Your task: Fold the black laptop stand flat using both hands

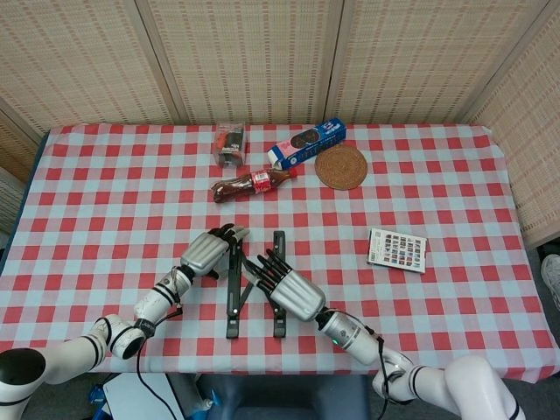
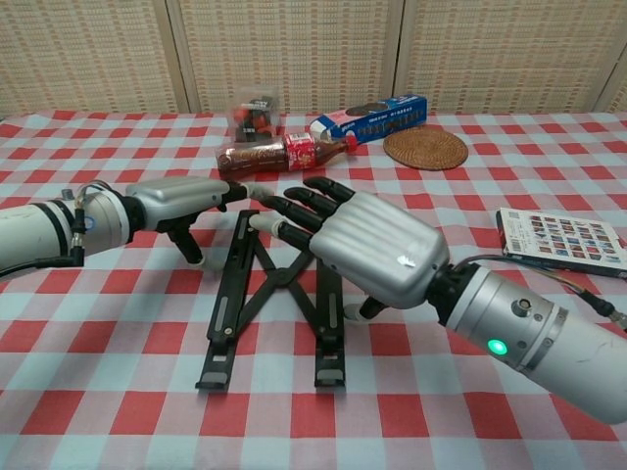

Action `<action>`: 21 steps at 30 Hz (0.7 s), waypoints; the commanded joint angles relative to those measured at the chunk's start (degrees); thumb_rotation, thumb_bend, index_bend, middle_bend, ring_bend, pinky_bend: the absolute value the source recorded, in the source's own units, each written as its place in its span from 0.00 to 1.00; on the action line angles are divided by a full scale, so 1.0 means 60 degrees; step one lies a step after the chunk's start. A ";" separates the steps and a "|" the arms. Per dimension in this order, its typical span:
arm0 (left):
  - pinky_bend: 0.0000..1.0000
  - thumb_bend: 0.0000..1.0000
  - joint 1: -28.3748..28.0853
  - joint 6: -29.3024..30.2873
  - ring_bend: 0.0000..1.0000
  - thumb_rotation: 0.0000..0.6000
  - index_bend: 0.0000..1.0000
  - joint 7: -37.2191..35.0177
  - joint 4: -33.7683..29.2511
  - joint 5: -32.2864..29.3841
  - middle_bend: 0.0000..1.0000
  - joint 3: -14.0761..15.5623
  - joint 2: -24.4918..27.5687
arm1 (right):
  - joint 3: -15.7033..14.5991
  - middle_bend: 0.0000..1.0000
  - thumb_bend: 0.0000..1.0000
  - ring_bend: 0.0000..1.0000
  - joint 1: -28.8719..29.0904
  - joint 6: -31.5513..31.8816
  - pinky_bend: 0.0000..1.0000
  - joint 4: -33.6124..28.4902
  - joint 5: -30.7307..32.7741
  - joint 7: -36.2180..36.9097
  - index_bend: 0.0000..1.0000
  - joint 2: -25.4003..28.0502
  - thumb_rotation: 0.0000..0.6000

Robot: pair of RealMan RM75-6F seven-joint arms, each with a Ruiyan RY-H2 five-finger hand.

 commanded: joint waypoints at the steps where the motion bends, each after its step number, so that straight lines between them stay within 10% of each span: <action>1: 0.18 0.23 0.0008 -0.0060 0.00 1.00 0.00 -0.0075 -0.0096 -0.0046 0.00 -0.0007 0.0050 | 0.0039 0.00 0.00 0.00 0.0030 0.0125 0.00 0.0170 -0.0031 0.0116 0.00 -0.0154 1.00; 21: 0.18 0.23 0.0003 -0.0097 0.00 1.00 0.00 0.0077 -0.0709 -0.0205 0.00 -0.0093 0.0369 | 0.0152 0.00 0.00 0.00 0.0227 0.0555 0.00 0.0563 -0.0085 0.0318 0.00 -0.0544 1.00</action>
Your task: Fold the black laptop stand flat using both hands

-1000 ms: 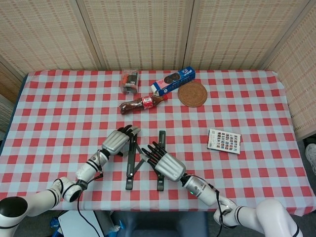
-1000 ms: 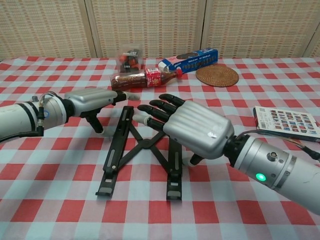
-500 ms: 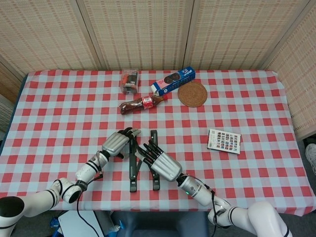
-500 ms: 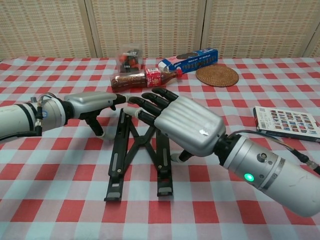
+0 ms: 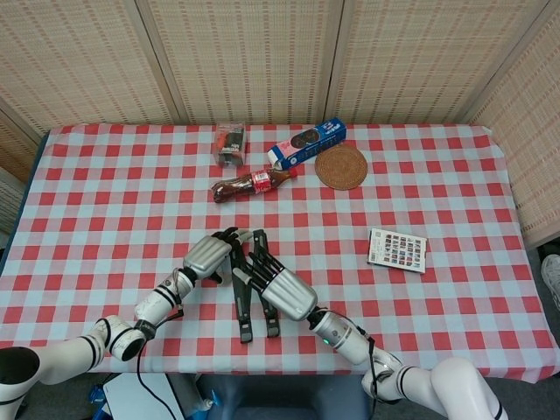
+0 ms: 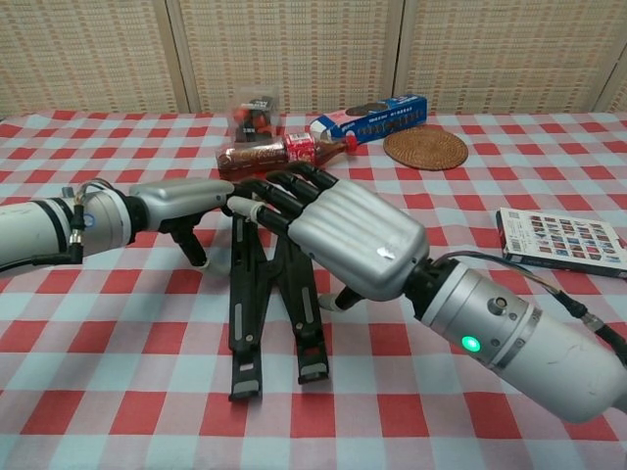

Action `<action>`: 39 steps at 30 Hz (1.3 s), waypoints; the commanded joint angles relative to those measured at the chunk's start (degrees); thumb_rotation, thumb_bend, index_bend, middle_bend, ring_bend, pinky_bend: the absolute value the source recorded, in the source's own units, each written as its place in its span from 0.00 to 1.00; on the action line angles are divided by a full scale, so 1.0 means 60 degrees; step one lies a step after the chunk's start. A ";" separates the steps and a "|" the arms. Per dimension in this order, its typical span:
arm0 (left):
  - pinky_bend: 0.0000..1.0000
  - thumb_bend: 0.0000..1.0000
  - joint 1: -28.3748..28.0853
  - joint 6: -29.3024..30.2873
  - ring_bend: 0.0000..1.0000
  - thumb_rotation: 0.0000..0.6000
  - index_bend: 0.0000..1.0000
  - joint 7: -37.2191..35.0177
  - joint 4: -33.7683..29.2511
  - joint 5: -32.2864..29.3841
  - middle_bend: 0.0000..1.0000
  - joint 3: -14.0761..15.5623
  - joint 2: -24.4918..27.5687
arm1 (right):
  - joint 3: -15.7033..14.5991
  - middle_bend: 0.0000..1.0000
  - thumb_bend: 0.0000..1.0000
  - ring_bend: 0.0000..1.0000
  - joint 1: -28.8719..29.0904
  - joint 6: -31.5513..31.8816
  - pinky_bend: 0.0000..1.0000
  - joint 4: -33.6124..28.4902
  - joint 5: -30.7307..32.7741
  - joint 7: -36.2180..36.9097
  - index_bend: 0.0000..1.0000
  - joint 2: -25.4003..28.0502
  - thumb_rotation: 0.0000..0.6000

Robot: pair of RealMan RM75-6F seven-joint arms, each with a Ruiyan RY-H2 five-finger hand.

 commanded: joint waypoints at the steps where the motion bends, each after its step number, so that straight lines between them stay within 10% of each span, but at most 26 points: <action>1: 0.18 0.23 0.0075 0.0088 0.00 1.00 0.00 0.0118 -0.0053 -0.0079 0.00 -0.0016 0.0112 | -0.0080 0.00 0.00 0.00 0.0036 0.0037 0.00 -0.0212 -0.0093 0.0013 0.00 0.0205 1.00; 18: 0.18 0.23 0.1181 0.1314 0.00 1.00 0.00 0.0781 -0.0996 -0.0655 0.00 -0.0120 0.1686 | -0.0286 0.00 0.00 0.00 0.1992 -0.3831 0.00 -0.5298 0.0125 0.0783 0.00 0.4474 1.00; 39: 0.18 0.23 0.1608 0.1437 0.00 1.00 0.00 0.0338 -0.0878 -0.0658 0.00 -0.0096 0.1955 | -0.0226 0.00 0.00 0.00 0.4310 -0.6939 0.00 -0.4756 0.0199 0.0928 0.00 0.4483 1.00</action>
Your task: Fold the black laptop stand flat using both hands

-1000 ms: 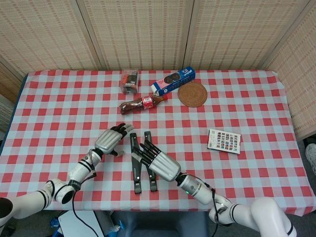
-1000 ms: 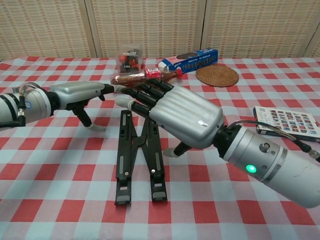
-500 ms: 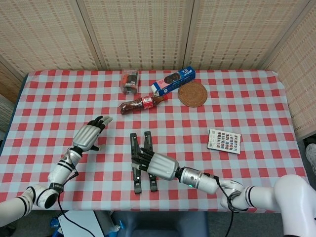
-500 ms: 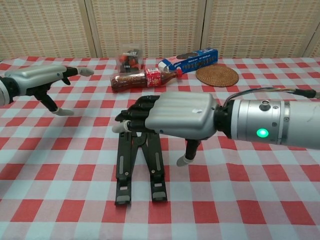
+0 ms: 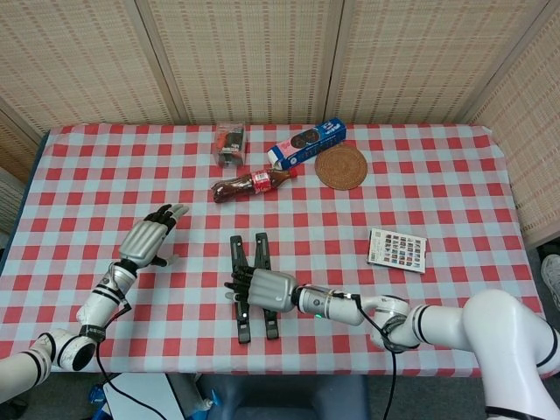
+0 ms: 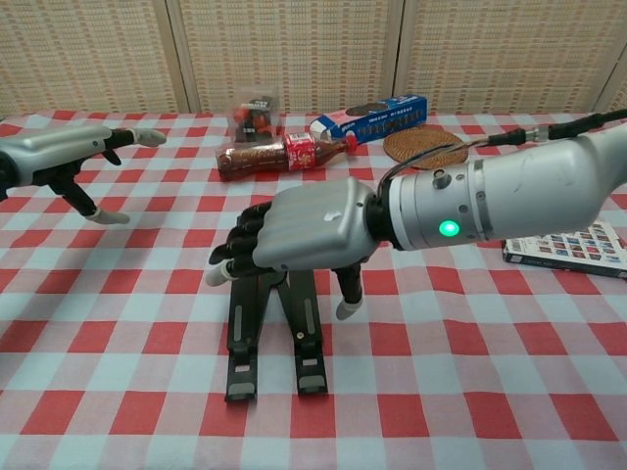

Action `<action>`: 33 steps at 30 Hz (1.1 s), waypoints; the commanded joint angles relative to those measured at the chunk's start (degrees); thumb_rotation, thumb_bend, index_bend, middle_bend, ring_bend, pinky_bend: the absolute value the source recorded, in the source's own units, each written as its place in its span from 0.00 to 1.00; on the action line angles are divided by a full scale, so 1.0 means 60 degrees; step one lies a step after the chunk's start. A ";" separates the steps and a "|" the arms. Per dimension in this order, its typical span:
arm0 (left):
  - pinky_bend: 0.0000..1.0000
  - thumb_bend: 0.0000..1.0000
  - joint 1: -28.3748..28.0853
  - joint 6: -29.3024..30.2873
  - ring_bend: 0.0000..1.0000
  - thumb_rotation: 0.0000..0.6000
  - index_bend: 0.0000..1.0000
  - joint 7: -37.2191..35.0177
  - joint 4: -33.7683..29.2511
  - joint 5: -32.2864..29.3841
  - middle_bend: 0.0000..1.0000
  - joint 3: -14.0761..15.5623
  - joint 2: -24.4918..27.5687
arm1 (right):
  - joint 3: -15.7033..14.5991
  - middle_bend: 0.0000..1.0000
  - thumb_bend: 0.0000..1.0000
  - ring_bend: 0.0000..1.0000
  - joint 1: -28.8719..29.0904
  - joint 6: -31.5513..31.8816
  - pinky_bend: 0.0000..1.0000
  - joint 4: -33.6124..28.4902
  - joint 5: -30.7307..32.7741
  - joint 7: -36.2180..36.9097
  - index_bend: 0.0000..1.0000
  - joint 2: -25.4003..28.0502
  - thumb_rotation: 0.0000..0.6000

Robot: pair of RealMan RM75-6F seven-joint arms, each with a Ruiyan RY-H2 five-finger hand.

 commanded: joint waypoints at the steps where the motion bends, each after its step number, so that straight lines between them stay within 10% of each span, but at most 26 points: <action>1: 0.18 0.23 0.0029 -0.0014 0.00 1.00 0.00 -0.0074 0.0073 0.0023 0.00 0.0010 -0.0024 | -0.0105 0.00 0.00 0.00 0.0194 -0.0175 0.00 0.0205 -0.0077 0.0028 0.00 -0.0180 1.00; 33: 0.18 0.23 0.0238 -0.0051 0.00 1.00 0.00 -0.0729 0.0714 0.0282 0.00 0.0053 -0.0204 | -0.0420 0.09 0.17 0.00 0.1257 -0.0957 0.00 0.1219 0.0276 0.0738 0.05 -0.0979 1.00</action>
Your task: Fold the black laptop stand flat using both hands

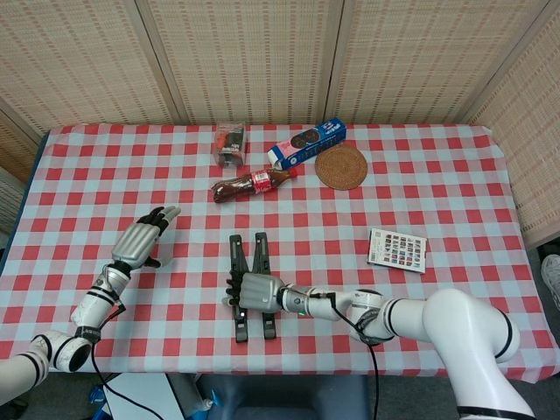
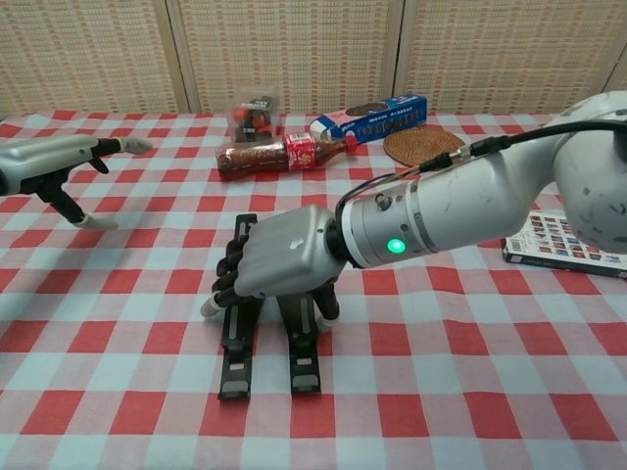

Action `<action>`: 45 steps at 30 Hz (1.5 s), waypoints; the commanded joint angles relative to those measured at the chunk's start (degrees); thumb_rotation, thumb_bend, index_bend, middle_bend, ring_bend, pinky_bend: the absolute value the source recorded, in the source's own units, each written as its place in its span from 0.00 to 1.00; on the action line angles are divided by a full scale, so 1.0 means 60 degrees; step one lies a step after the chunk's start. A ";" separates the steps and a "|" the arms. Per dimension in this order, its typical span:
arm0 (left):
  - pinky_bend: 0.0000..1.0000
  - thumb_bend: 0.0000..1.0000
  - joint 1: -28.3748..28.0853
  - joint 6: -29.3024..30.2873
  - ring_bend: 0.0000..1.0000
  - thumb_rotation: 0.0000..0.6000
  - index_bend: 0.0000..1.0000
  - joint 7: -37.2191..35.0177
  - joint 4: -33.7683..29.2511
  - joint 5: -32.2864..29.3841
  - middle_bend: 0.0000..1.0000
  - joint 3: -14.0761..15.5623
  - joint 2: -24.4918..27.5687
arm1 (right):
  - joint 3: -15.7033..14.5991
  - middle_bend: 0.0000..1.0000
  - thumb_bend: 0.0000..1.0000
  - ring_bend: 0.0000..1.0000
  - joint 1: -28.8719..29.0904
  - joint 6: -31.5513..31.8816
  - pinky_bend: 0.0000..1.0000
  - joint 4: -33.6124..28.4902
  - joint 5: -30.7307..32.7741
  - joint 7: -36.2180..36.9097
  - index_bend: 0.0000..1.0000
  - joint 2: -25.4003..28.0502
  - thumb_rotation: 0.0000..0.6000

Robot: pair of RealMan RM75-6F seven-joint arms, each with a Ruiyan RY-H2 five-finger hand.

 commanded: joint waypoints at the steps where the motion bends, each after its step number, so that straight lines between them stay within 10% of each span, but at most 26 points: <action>1: 0.18 0.23 0.0008 -0.0003 0.00 1.00 0.00 -0.0017 0.0014 0.0006 0.00 -0.0002 -0.0010 | -0.0016 0.09 0.17 0.00 0.0017 0.0011 0.00 0.0020 0.0024 0.0003 0.05 -0.0027 1.00; 22: 0.18 0.23 -0.0008 -0.0070 0.00 1.00 0.00 0.0030 -0.0009 0.0075 0.00 -0.0016 -0.0051 | -0.0375 0.35 0.24 0.02 -0.0203 0.1263 0.00 0.0318 -0.0361 0.0463 0.41 -0.0016 1.00; 29: 0.18 0.23 0.0007 -0.0077 0.00 1.00 0.00 0.0131 -0.0107 0.0031 0.00 -0.0035 0.0016 | -0.0123 0.05 0.14 0.00 -0.0367 0.1200 0.00 0.0079 0.0062 -0.0080 0.02 0.0096 1.00; 38: 0.18 0.23 0.0269 0.0332 0.00 1.00 0.00 0.0740 -0.0579 -0.0480 0.00 -0.0326 0.0407 | 0.0540 0.00 0.13 0.00 -0.1603 0.2327 0.00 -0.1098 0.1470 -0.1221 0.00 0.1114 1.00; 45: 0.18 0.23 0.0741 0.0855 0.00 1.00 0.00 0.1593 -0.1437 -0.1378 0.00 -0.0657 0.0955 | 0.0788 0.15 0.29 0.00 -0.3328 0.4213 0.00 -0.2839 0.2820 -0.2239 0.03 0.2479 1.00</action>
